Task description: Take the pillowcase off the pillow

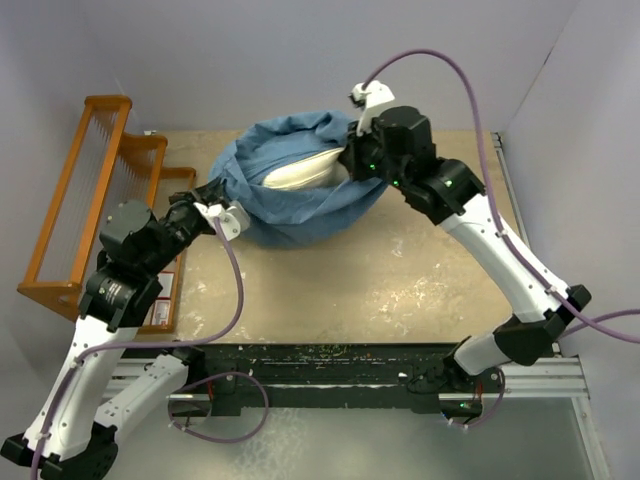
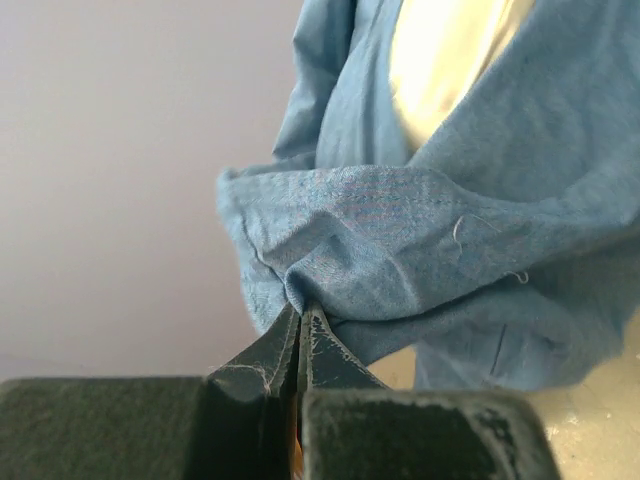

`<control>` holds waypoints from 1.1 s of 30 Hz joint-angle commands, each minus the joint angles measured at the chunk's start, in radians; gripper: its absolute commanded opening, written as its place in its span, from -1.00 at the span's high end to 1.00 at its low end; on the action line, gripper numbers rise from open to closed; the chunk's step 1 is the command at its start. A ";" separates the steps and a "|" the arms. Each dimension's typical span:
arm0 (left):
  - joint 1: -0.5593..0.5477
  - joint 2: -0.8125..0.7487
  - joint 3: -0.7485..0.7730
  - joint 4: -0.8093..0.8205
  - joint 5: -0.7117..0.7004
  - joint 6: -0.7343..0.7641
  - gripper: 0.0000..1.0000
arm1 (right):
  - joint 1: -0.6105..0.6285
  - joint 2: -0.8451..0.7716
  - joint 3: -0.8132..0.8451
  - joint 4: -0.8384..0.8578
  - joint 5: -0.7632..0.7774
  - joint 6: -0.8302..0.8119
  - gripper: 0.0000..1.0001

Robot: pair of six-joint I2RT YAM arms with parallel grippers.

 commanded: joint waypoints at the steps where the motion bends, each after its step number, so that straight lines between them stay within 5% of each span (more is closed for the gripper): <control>1: 0.014 -0.050 -0.063 0.084 -0.258 0.000 1.00 | -0.096 -0.114 0.002 0.118 0.090 0.038 1.00; 7: 0.014 -0.045 -0.124 0.002 -0.124 -0.050 1.00 | -0.118 -0.144 -0.035 0.155 0.036 0.063 1.00; 9: 0.014 -0.013 -0.143 -0.059 -0.058 -0.085 0.83 | -0.119 -0.160 -0.062 0.193 -0.011 0.088 1.00; 10: 0.015 0.010 -0.148 -0.086 -0.030 -0.100 0.65 | -0.119 -0.162 -0.067 0.201 -0.036 0.099 1.00; 11: 0.014 0.030 -0.151 -0.109 0.003 -0.105 0.26 | -0.119 -0.159 -0.063 0.202 -0.059 0.107 1.00; 12: 0.015 0.045 -0.153 -0.134 0.033 -0.106 -0.35 | -0.119 -0.155 -0.058 0.199 -0.085 0.114 1.00; 13: 0.016 0.051 -0.152 -0.137 0.052 -0.108 -0.75 | -0.120 -0.152 -0.052 0.199 -0.099 0.120 1.00; 15: 0.014 0.041 -0.120 -0.121 0.071 -0.126 -1.00 | -0.120 -0.152 -0.046 0.201 -0.110 0.127 1.00; 24: 0.015 0.112 0.585 -0.404 0.628 -0.340 -0.98 | -0.119 -0.121 -0.040 0.250 -0.106 0.130 1.00; 33: 0.015 0.277 0.475 -0.324 0.599 -0.246 -0.86 | 0.009 -0.003 0.091 0.231 -0.098 0.178 1.00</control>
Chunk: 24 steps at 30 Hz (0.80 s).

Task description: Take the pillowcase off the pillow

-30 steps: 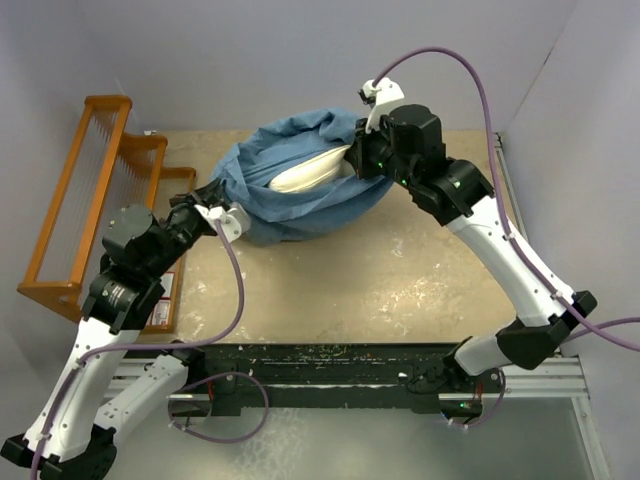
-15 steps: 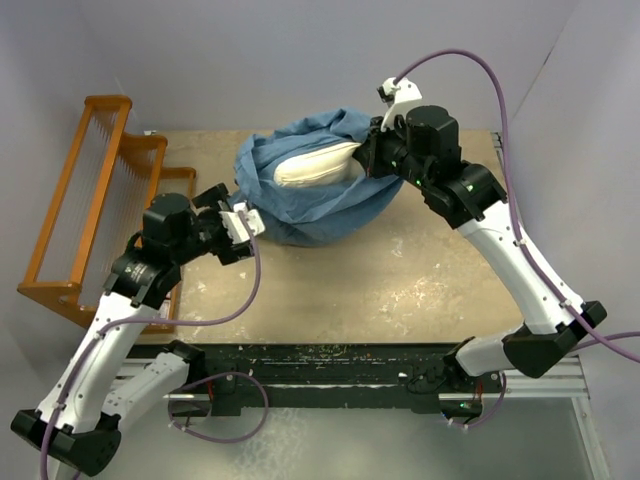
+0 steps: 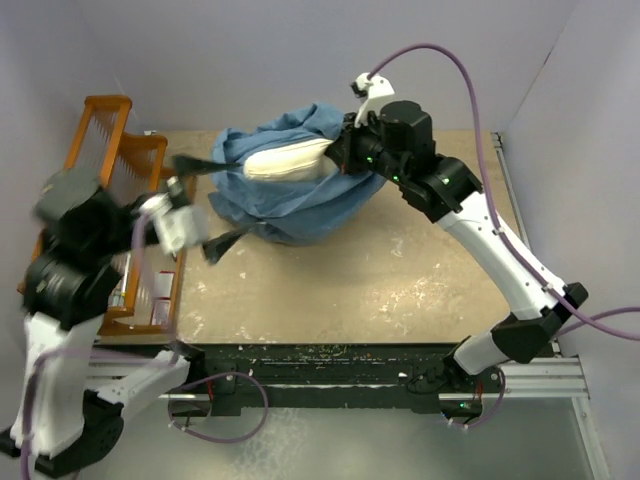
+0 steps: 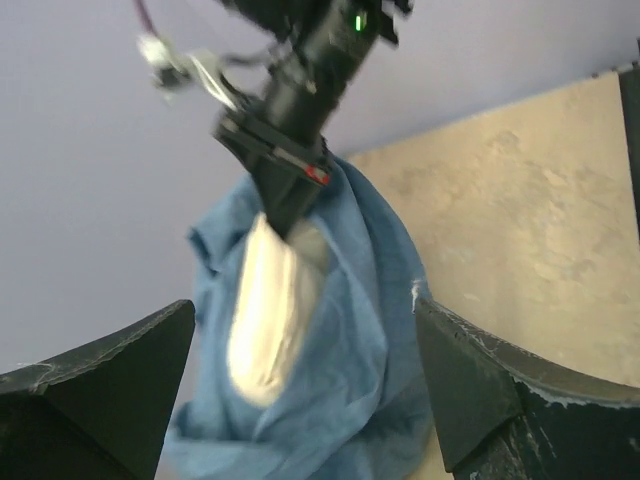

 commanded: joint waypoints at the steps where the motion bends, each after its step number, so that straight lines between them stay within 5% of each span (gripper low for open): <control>1: 0.004 0.172 -0.078 0.002 0.005 0.022 -0.84 | 0.085 0.039 0.145 0.126 0.020 0.053 1.00; 18: 0.003 0.209 -0.149 0.017 -0.154 0.327 -0.42 | 0.167 0.100 0.219 0.119 -0.043 0.044 1.00; 24: 0.004 0.222 -0.151 0.050 -0.190 0.331 -0.31 | 0.190 0.089 0.196 0.123 -0.052 0.034 1.00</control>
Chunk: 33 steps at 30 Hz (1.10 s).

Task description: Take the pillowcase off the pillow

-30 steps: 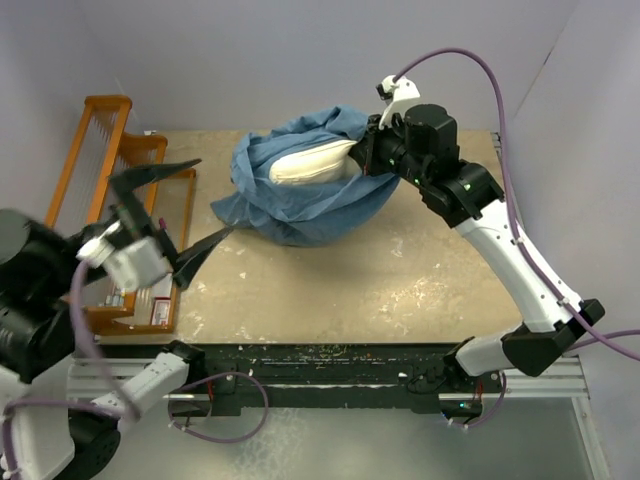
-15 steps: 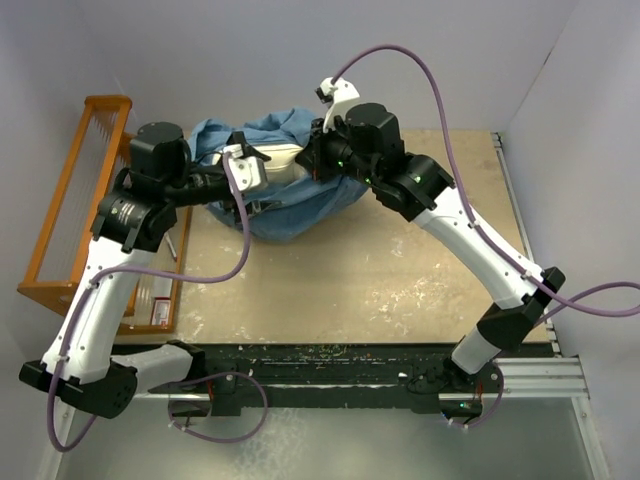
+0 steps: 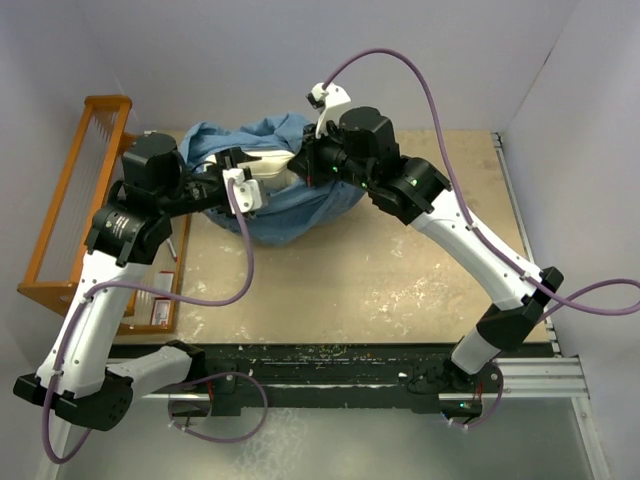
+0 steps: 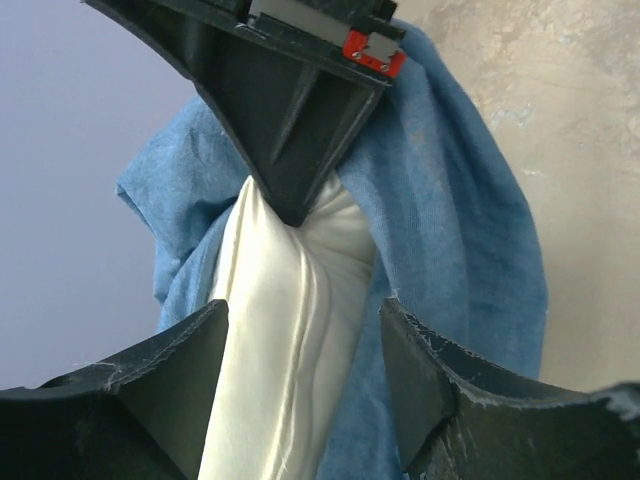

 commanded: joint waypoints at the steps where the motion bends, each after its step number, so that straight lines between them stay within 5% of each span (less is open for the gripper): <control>1: 0.002 0.011 0.005 0.056 -0.033 0.043 -0.32 | 0.028 -0.048 0.049 0.147 -0.044 0.012 1.00; 15: 0.001 0.076 0.018 -0.141 -0.075 0.133 -0.30 | 0.054 -0.068 0.040 0.142 -0.042 0.010 1.00; 17: 0.002 0.064 -0.004 -0.126 -0.071 0.134 -0.11 | 0.054 -0.067 0.034 0.148 -0.046 0.015 1.00; 22: 0.003 0.047 -0.059 0.000 -0.127 0.104 0.86 | 0.053 -0.086 -0.007 0.144 -0.079 0.070 1.00; 23: 0.002 0.050 -0.065 0.021 -0.148 0.097 1.00 | 0.047 -0.096 -0.020 0.141 -0.060 0.077 0.95; 27: 0.002 0.044 -0.084 0.094 -0.226 0.083 1.00 | -0.041 -0.177 -0.115 0.117 0.005 0.149 0.61; 30: 0.002 0.031 -0.092 0.112 -0.238 0.080 1.00 | -0.121 -0.288 -0.250 0.166 0.007 0.207 0.17; 33: 0.002 0.026 -0.092 0.114 -0.230 0.074 1.00 | -0.153 -0.360 -0.325 0.184 0.030 0.221 0.00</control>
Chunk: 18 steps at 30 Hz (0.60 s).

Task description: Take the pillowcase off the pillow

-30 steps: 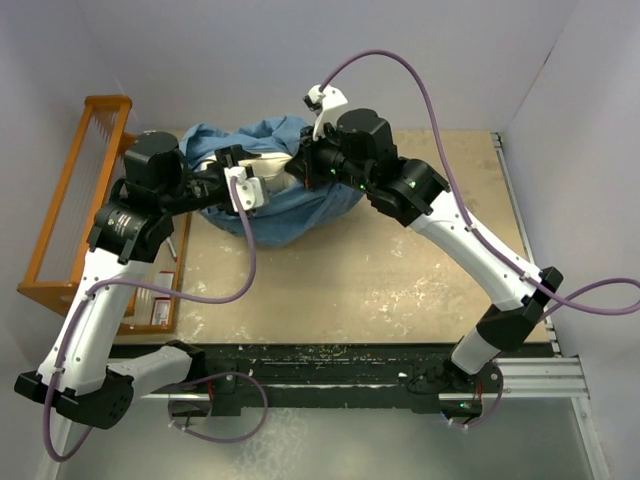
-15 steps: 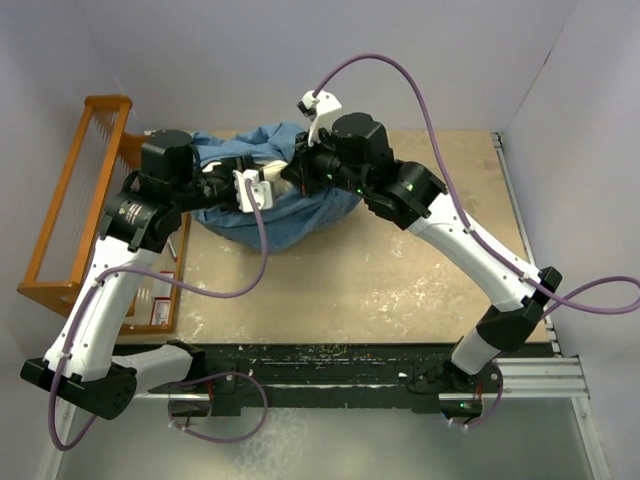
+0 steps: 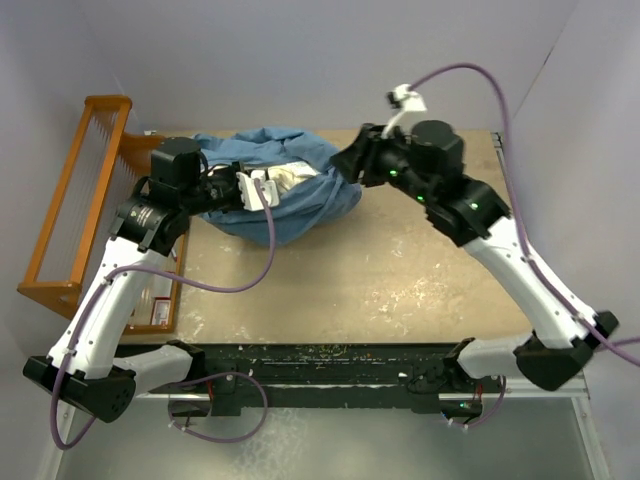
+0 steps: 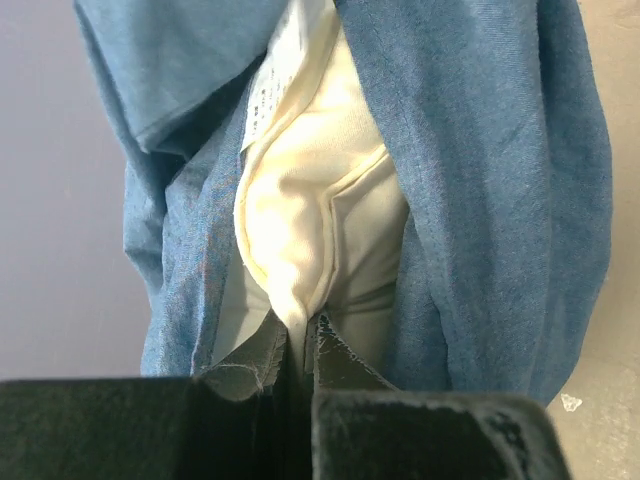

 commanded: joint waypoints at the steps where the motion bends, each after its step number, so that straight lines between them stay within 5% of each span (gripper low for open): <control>1: 0.004 -0.025 0.010 0.095 -0.049 -0.020 1.00 | -0.048 -0.123 -0.071 0.092 0.048 0.070 -0.01; 13: 0.003 -0.023 0.084 0.071 -0.021 -0.067 1.00 | -0.050 -0.027 -0.141 0.189 -0.178 0.100 -0.06; 15: 0.003 -0.027 0.094 0.064 -0.016 -0.067 1.00 | -0.050 -0.012 -0.146 0.188 -0.155 0.096 0.11; 18: 0.002 -0.036 0.116 0.051 -0.002 -0.074 1.00 | -0.084 -0.013 -0.167 0.167 -0.063 0.119 0.73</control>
